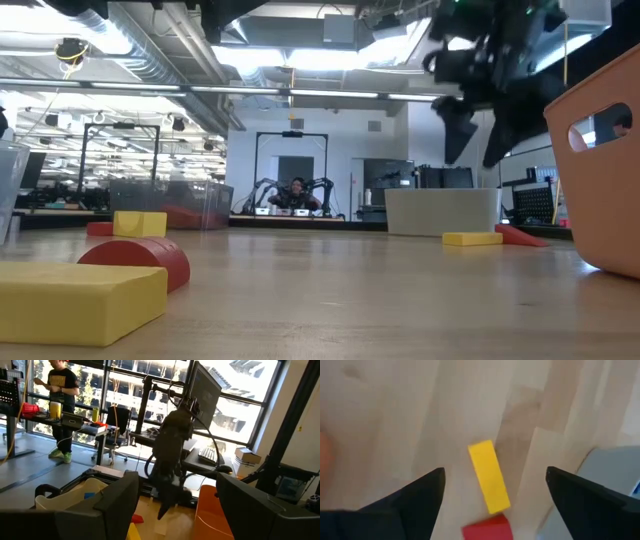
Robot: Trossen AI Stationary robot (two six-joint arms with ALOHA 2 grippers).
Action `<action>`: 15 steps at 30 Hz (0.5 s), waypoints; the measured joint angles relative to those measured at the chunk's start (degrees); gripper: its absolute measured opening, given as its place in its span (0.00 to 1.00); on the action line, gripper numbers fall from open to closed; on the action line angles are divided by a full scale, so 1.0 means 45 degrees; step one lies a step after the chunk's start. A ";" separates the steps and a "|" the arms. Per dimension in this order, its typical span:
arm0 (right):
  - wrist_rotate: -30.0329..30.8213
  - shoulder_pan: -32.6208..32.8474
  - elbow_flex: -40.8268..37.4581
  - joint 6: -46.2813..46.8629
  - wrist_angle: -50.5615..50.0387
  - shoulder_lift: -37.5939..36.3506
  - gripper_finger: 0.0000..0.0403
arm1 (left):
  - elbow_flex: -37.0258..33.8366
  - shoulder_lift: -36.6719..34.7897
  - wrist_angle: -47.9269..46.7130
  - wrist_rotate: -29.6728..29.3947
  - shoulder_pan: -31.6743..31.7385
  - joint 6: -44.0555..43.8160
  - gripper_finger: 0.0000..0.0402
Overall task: Sort & place blocks by color
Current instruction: Put the top right yellow block into the transparent bin
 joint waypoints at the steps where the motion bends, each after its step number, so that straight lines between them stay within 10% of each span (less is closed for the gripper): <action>1: 0.0159 0.0000 0.0000 -0.0160 0.0098 0.0268 0.86 | 0.0000 0.0000 0.0000 0.0003 -0.0002 0.0000 0.65; 15: 0.0279 0.0000 0.0000 -0.0343 0.0286 0.2085 0.86 | 0.0000 0.0000 0.0005 0.0003 0.0000 0.0000 0.65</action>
